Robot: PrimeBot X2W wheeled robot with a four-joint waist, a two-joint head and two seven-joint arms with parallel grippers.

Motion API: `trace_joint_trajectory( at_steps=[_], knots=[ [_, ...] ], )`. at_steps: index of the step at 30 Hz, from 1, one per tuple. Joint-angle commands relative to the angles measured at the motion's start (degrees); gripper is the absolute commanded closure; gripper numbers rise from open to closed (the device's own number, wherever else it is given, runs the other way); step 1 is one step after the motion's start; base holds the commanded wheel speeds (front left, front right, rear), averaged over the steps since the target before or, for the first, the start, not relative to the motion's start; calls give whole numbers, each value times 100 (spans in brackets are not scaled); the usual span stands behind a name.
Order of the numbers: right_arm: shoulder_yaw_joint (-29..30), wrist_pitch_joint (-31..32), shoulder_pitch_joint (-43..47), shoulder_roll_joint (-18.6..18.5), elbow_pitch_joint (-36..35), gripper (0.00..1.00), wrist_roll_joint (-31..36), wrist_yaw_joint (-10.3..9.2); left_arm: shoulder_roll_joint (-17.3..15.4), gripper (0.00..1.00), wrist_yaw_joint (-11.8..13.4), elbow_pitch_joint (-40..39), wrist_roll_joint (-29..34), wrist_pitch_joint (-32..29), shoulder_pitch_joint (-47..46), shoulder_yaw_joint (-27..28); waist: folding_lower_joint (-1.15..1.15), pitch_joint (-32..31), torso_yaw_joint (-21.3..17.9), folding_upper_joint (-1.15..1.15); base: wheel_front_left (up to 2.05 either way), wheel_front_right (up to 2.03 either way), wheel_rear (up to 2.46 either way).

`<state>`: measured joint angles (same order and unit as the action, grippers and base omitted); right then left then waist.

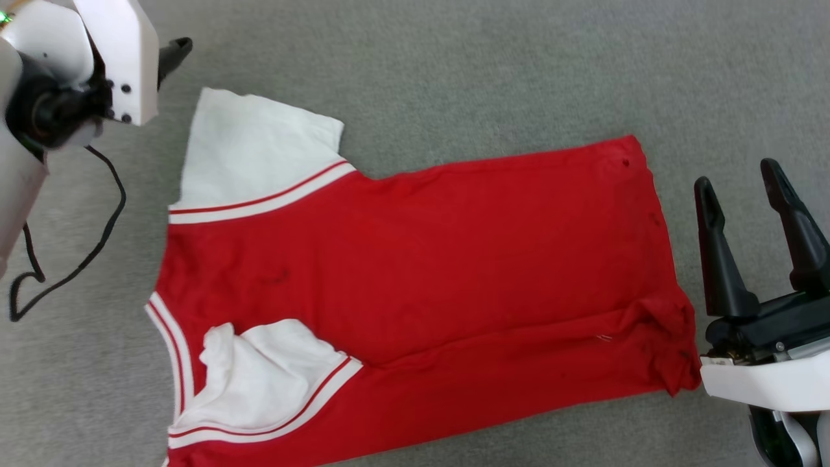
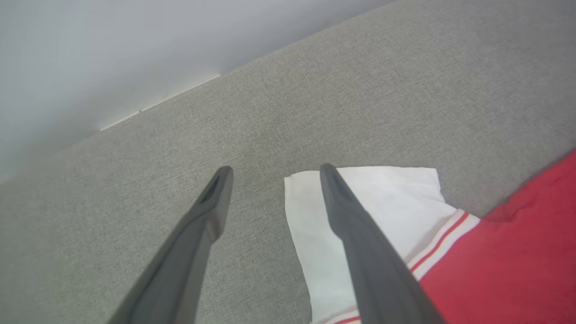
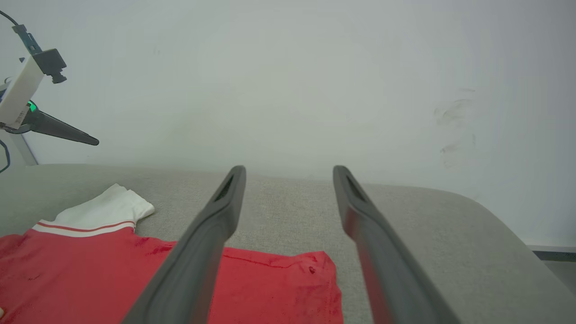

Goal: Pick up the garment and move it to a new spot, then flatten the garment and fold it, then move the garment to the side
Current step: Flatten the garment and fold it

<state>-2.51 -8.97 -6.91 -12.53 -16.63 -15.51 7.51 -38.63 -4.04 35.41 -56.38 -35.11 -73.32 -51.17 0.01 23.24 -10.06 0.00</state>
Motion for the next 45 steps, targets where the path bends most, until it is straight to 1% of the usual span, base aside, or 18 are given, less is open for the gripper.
trace_joint_trajectory(
  at_steps=[1,5,8,13,18,19,20,26,29,31,34,38,42,45],
  knots=[
    [2,-4,30,34,-41,0,17,-5,32,0,-20,34,-49,-65,-57,-2,-1,214,-176,0,0,0,0],
    [-69,11,-108,49,-58,0,-17,-5,56,0,-74,226,-258,-1049,-372,-120,-1,479,-320,0,0,0,0],
    [-138,15,-219,19,-15,0,-64,-5,-6,0,-58,307,-211,-1617,-537,-282,-1,667,-402,0,0,0,0],
    [-250,-37,-401,-29,196,0,-127,-5,17,0,-44,419,-95,-2084,-549,-541,-1,882,-457,0,0,0,0],
    [-322,-93,-525,-120,432,0,-145,-5,133,0,-115,441,-211,-2209,-318,-644,-1,959,-444,0,0,0,0],
    [-320,-83,-559,-128,476,0,-139,-5,137,60,-133,440,-218,-2218,-295,-664,-1,955,-434,0,0,0,0],
    [-306,-67,-605,-131,506,0,-143,-5,144,100,-152,427,-230,-2181,-289,-659,-1,943,-418,0,0,0,0],
    [-122,142,-917,-400,496,0,-28,-5,162,100,-235,347,-289,-1816,-374,-536,-1,643,-243,0,0,0,0],
    [-19,381,-1210,-631,426,0,72,-5,202,100,-291,222,-208,-1663,-373,-636,-1,420,-121,0,0,0,0],
    [6,671,-1448,-826,426,0,87,-5,235,100,-309,115,-208,-1579,-334,-698,-1,280,-26,0,0,0,0],
    [-98,1364,-1846,-1281,519,0,12,-5,232,100,-324,-99,-227,-1481,-282,-804,-1,117,126,0,0,0,0],
    [-522,2570,-2330,-2052,762,0,-347,-5,201,100,-336,-567,-294,-1340,-191,-975,-1,6,324,0,0,0,0],
    [-1173,3932,-2850,-2856,1123,0,-1197,-5,77,100,-335,-1045,-354,-1197,-142,-1151,-1,0,496,0,0,0,0],
    [-1739,4854,-3267,-3409,1400,0,-1761,-5,56,100,-336,-1313,-380,-1100,-186,-1244,-1,74,611,0,0,0,0]
  ],
)
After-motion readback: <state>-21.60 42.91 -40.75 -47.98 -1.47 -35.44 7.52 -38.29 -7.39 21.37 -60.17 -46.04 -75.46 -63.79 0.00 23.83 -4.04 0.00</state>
